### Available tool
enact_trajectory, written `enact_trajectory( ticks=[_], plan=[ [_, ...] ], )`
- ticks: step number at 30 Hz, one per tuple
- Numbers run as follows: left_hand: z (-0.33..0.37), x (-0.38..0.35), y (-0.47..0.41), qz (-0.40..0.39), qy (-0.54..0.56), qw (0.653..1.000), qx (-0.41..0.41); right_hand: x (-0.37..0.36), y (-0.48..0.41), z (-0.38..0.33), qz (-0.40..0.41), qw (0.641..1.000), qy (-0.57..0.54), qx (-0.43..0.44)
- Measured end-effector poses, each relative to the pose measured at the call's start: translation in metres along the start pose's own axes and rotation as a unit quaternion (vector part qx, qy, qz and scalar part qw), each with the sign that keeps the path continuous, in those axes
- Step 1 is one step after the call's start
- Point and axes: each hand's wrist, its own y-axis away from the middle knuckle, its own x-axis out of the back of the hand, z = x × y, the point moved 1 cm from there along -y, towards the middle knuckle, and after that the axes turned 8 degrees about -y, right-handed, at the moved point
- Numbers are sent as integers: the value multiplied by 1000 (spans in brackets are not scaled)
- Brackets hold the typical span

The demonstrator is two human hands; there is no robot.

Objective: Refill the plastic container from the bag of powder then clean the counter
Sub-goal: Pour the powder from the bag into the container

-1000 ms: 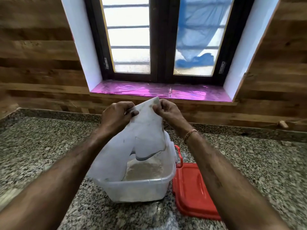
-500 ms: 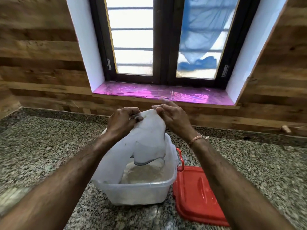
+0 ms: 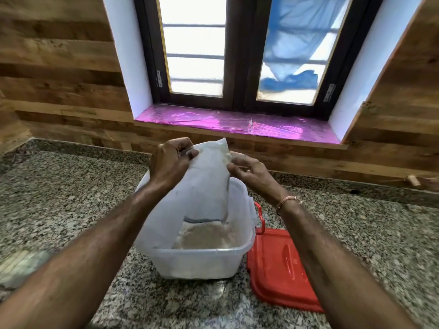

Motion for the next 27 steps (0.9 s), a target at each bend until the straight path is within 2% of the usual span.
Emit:
enact_trajectory(
  ticks=[2, 5, 6, 7, 10, 11, 14, 16, 18, 19, 22, 24, 26, 27],
  plan=[
    [-2, 3, 0, 2, 19, 1000, 0, 2, 3, 13, 22, 999, 13, -35],
    [2, 5, -1, -24, 43, 998, -27, 0, 11, 16, -16, 986, -160, -47],
    [4, 6, -1, -34, 46, 998, -33, -3, 11, 13, -28, 983, -177, -36],
    [6, 6, -1, -39, 45, 998, -34, -6, 9, 14, -17, 984, -178, -26],
    [4, 9, -1, -42, 44, 997, -39, -5, 7, 17, 94, 993, -71, -7],
    [2, 9, -1, -47, 36, 997, -41, -3, 5, 21, 102, 992, -76, -12],
    [-3, 10, 0, -68, -5, 997, -35, 0, 9, 14, 75, 976, -207, 2],
    [-4, 11, 0, -64, -9, 997, -32, 2, 12, 6, 23, 958, -285, -11],
    [1, 13, -3, -50, -7, 998, -35, -1, 14, 6, -40, 964, -262, -37],
    [5, 13, -6, -48, -13, 998, -46, -3, 14, 10, -39, 975, -214, -45],
    [13, 12, -10, -52, -51, 992, -98, -5, 16, 22, 45, 993, -100, -36],
    [9, 11, -11, -50, -60, 991, -113, -1, 17, 24, 48, 988, -146, -26],
    [3, 13, -13, -43, -53, 991, -117, 5, 19, 24, -6, 969, -244, -44],
    [2, 13, -14, -42, -49, 990, -122, 6, 21, 24, -35, 967, -245, -58]
  ],
)
